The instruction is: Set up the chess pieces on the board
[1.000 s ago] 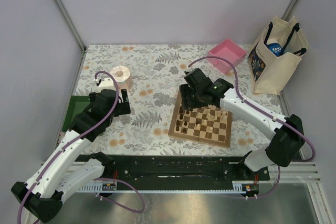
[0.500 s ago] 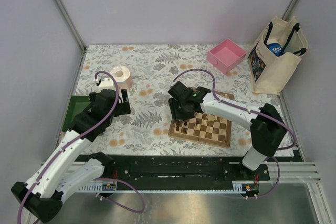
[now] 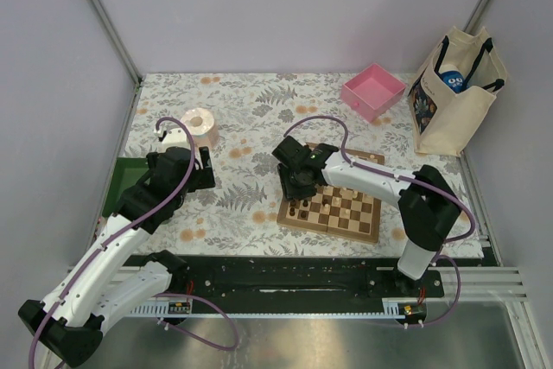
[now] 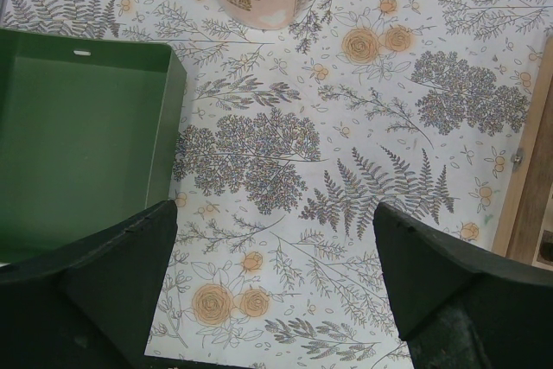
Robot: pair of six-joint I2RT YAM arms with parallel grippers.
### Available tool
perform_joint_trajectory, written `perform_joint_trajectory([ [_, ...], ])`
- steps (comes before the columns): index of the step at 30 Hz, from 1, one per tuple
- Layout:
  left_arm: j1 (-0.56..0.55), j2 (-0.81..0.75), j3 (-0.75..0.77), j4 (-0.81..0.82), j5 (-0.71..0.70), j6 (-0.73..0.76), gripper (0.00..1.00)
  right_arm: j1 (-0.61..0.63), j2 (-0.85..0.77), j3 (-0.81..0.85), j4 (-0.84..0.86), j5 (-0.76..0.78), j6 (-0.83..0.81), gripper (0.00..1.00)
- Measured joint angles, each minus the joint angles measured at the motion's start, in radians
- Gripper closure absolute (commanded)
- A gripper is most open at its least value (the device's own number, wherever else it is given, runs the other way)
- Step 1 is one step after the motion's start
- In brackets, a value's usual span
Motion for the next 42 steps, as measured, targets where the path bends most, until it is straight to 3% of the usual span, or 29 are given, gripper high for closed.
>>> perform_joint_trajectory([
  [42,0.0,0.001,0.0,0.0,0.0,0.0,0.01,0.0,0.04,-0.003,0.027,0.024,-0.035,0.74],
])
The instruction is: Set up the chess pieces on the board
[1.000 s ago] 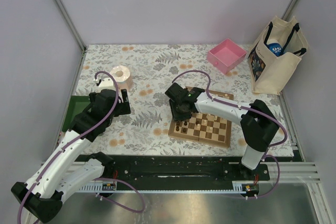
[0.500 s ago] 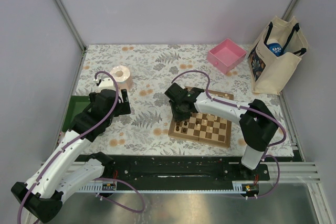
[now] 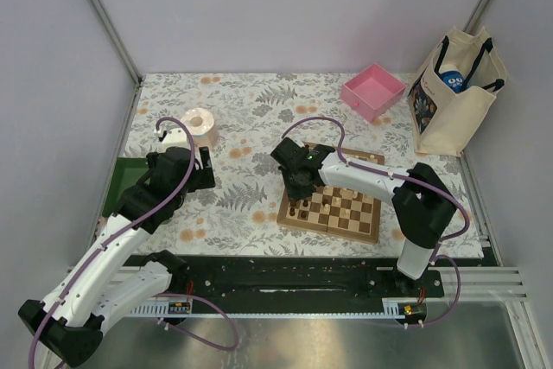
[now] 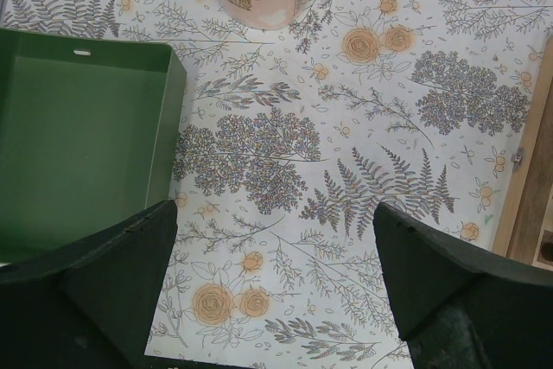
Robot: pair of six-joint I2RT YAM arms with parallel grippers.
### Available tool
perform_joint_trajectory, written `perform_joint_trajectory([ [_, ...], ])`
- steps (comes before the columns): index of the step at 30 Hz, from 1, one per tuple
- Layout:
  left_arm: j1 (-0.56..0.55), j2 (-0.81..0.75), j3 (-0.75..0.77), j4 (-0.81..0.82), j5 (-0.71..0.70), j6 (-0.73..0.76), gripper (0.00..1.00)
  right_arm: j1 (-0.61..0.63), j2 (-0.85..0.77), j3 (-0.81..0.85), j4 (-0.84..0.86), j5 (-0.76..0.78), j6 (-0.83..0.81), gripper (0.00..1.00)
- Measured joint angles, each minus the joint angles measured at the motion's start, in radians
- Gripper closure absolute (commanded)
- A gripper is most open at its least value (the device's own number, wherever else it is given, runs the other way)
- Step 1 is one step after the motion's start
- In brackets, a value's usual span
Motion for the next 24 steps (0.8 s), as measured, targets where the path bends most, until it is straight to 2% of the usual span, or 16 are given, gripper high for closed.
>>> perform_joint_trajectory([
  [24,0.0,0.003,0.0,0.0,0.0,0.0,0.01,0.0,-0.006,-0.012,-0.001,0.036,-0.004,0.73],
])
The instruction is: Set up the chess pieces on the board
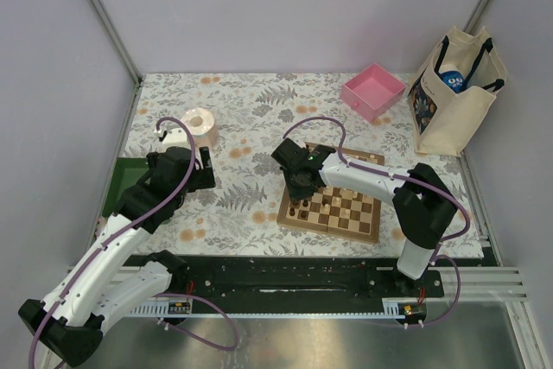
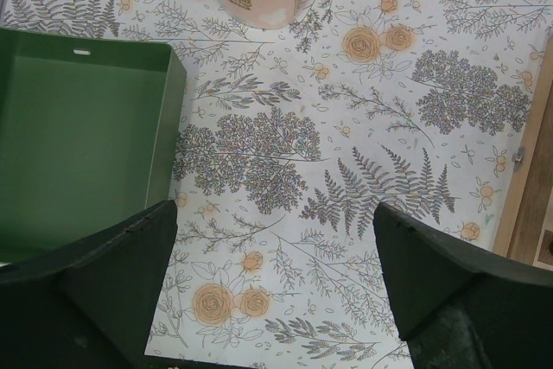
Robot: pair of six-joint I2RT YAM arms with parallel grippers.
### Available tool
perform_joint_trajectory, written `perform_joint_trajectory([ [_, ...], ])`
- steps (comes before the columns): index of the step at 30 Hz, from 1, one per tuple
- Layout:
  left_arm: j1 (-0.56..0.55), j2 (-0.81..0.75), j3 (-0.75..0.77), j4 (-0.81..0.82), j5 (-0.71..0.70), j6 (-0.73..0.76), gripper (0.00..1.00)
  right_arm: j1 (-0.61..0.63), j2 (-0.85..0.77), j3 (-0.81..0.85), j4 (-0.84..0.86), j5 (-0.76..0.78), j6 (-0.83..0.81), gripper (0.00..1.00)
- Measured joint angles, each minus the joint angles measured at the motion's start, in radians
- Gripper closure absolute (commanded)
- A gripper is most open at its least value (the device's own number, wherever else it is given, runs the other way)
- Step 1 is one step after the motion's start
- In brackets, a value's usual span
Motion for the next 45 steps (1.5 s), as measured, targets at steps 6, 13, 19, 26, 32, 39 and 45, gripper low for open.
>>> perform_joint_trajectory([
  [6,0.0,0.0,0.0,0.0,0.0,0.0,0.01,0.0,0.0,-0.002,0.0,-0.001,-0.003,0.69],
  [13,0.0,0.0,0.0,0.0,0.0,0.0,0.01,0.0,0.0,-0.003,0.0,-0.011,-0.007,0.63],
  [19,0.0,0.0,0.0,0.0,0.0,0.0,0.01,0.0,-0.012,-0.003,0.0,-0.02,-0.011,0.54],
  [26,0.0,0.0,0.0,0.0,0.0,0.0,0.01,0.0,-0.119,-0.001,-0.037,-0.012,-0.031,0.45],
  [32,0.0,0.0,0.0,0.0,0.0,0.0,0.01,-0.004,-0.241,-0.001,-0.065,0.079,-0.043,0.38],
  [39,0.0,0.0,0.0,0.0,0.0,0.0,0.01,-0.131,-0.237,-0.001,-0.069,0.089,-0.052,0.46],
  [45,0.0,0.0,0.0,0.0,0.0,0.0,0.01,-0.204,-0.178,-0.001,-0.064,0.08,-0.075,0.49],
])
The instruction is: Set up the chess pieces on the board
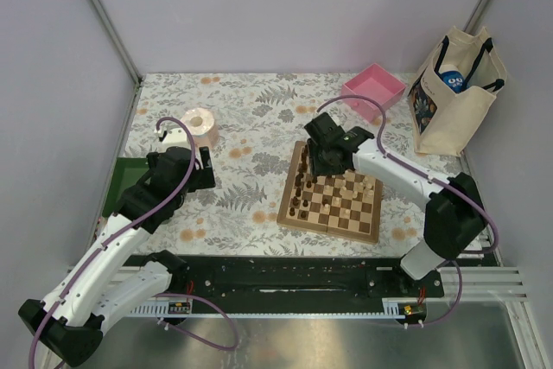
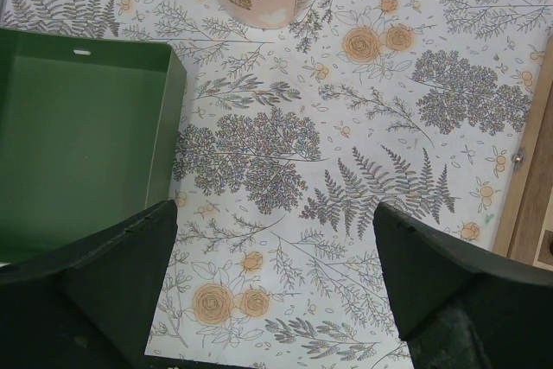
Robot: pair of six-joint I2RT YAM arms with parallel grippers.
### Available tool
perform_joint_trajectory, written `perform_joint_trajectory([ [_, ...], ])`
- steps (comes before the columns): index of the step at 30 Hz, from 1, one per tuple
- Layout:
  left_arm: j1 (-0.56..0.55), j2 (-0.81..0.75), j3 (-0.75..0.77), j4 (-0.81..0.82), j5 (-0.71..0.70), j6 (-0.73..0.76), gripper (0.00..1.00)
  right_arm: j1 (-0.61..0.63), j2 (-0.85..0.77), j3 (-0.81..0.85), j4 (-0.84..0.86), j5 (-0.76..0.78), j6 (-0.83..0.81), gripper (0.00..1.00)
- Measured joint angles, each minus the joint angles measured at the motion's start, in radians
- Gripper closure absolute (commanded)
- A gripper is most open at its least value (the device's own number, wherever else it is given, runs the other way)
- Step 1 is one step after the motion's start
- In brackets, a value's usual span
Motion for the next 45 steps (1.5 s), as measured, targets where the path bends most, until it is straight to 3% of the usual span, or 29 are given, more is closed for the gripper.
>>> perform_joint_trajectory([
  [10,0.001,0.0,0.0,0.0,0.0,0.0,0.01,-0.013,0.118,0.0,0.043,-0.125,0.001,0.5],
  [25,0.005,0.008,0.0,0.0,0.0,0.0,0.01,-0.013,0.172,0.0,0.089,-0.167,0.023,0.55],
  [45,0.008,0.008,0.0,0.0,0.0,0.0,0.01,-0.012,0.207,0.005,0.095,-0.167,0.023,0.73],
])
